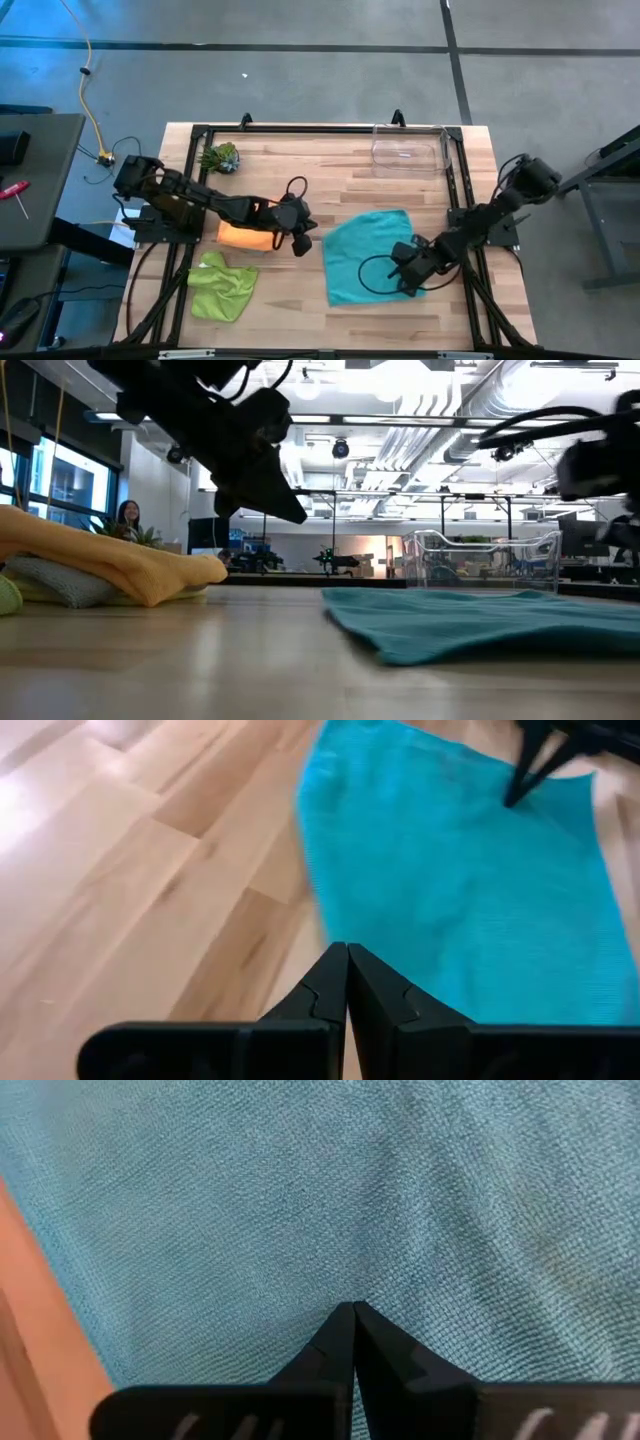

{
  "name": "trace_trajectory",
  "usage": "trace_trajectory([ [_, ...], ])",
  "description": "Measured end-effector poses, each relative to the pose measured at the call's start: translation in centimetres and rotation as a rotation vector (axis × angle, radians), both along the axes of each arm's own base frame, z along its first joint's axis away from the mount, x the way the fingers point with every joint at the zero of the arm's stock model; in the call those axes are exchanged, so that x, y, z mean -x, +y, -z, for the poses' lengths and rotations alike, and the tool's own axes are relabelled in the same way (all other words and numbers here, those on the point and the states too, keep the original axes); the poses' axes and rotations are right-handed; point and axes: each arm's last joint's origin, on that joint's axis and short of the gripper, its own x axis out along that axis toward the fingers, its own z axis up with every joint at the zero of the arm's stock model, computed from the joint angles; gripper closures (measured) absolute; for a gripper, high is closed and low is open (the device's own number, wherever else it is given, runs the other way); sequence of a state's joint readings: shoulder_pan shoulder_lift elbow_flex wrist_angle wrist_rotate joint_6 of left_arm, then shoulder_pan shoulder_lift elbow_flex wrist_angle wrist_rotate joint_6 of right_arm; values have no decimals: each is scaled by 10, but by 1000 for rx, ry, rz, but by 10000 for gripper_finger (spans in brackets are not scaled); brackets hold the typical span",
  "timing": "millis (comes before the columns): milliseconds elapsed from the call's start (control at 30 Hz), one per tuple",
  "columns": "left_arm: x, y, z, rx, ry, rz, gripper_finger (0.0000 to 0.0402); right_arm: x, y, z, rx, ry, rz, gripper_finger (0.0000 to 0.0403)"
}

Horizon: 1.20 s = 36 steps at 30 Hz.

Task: Fold microfiber towels

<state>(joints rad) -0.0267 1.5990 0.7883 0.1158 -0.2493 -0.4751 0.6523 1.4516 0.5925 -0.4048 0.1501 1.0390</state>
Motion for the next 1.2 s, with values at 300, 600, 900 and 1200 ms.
trace_trajectory([
  [300, -8, -13, 18, -35, 21, 77, 391, 9, 2, -5, -35, 23, 24, 403],
  [600, -18, -29, 53, -262, 103, 211, 260, 8, 3, -6, -59, 19, 45, 403],
  [900, -54, -20, 74, -318, 141, 333, 174, 7, 4, -6, -84, 16, 61, 403],
  [1200, -67, -16, 78, -429, 171, 329, 172, 6, 5, -7, -100, 3, 63, 403],
])
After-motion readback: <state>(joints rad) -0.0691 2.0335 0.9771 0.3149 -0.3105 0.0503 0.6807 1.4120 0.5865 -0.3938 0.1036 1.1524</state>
